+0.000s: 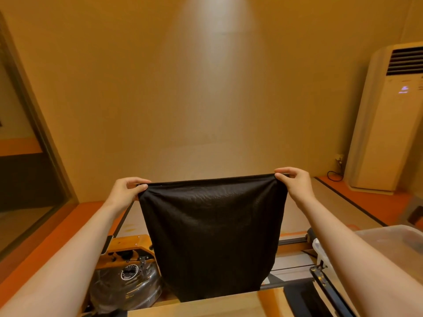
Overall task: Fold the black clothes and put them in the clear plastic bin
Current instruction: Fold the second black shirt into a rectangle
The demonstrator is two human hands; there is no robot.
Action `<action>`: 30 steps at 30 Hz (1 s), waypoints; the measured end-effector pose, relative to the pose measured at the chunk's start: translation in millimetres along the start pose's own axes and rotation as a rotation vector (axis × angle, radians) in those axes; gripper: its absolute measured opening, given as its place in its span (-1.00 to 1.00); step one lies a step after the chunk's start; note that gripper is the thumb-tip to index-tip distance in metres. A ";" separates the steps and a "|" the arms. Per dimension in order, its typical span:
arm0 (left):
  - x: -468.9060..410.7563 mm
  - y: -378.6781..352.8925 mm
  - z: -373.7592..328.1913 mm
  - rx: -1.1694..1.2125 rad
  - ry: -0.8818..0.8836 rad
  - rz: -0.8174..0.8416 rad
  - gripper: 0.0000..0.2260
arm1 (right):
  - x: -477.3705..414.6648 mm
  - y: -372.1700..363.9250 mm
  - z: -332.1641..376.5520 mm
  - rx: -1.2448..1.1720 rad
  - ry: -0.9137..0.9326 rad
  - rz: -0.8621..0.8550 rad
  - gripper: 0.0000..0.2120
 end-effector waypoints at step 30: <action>201.5 -26.2 35.5 -0.011 0.193 -0.119 -0.82 | 156.6 87.2 -71.6 -0.076 -0.132 0.176 -0.84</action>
Point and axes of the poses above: each hand's wrist, its own x-axis away from the middle knuckle, its own y-axis out of the back of the hand, z = x × y, the point moved 2 cm from there along -x, towards the middle knuckle, and after that the axes turned 1 degree about -x, right-handed, at the moved point
